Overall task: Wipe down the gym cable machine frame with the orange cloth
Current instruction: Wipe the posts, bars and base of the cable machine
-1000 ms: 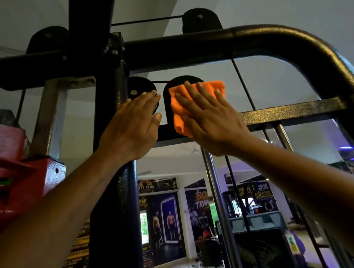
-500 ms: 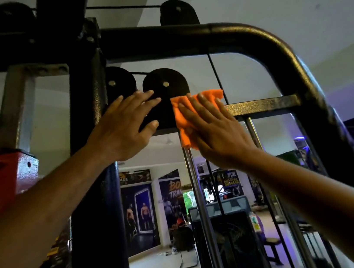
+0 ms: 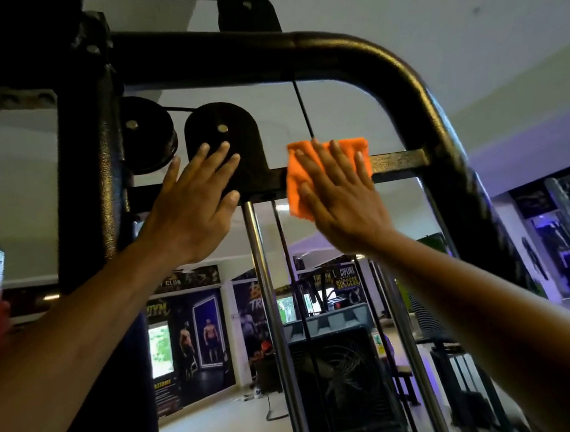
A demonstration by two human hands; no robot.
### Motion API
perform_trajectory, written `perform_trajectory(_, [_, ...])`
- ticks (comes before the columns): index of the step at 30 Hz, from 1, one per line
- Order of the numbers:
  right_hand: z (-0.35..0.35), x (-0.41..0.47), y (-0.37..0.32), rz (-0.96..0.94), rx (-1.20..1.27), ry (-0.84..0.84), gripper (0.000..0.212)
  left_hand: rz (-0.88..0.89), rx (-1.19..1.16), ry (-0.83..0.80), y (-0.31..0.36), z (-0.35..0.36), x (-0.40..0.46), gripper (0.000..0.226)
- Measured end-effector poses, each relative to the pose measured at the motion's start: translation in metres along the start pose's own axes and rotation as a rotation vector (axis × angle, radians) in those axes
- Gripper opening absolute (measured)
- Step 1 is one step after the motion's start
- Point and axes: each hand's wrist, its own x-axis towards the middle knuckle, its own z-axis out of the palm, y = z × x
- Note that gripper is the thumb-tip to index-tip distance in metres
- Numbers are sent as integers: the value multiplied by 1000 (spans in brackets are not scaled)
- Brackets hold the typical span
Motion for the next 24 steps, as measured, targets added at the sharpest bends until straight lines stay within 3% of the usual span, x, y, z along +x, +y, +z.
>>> perform_trajectory(5, [-8,-1,29,322,122,53,70,11,38,6,7,7,7,70])
perform_trajectory(11, [5,-13,20,1,68,55,63,16,71,-31,47,19,27,72])
perform_trajectory(14, [-4,-12,59,1,56,46,61,16,119,-62,62,28,37,72])
perform_trajectory(19, [-11,-8,75,192,52,37,62,54,116,-108,86,36,43,72])
perform_trajectory(24, [-12,-15,81,-53,30,-22,60,19,140,-87,100,44,50,75])
